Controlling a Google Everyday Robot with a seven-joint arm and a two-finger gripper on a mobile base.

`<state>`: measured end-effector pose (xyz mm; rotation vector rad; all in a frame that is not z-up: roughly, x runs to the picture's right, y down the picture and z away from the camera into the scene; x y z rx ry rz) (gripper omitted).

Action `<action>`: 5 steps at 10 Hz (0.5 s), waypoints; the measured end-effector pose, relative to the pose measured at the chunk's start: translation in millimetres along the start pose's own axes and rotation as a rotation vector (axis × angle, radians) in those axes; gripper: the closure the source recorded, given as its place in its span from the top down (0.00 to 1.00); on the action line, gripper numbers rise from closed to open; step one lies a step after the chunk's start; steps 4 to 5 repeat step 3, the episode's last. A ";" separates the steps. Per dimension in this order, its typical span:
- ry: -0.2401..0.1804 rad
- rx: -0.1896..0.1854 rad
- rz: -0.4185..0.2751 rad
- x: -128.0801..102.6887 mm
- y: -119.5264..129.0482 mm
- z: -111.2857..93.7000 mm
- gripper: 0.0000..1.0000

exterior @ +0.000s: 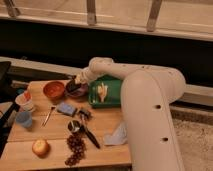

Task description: Place eraser in purple bowl

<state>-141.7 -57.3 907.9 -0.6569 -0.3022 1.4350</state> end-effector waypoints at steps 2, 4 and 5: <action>0.000 0.000 0.000 0.0 0.5 0.3 0.72; 0.000 0.001 0.000 0.0 -0.2 0.0 0.72; 0.000 0.001 0.000 0.0 -0.2 0.0 0.72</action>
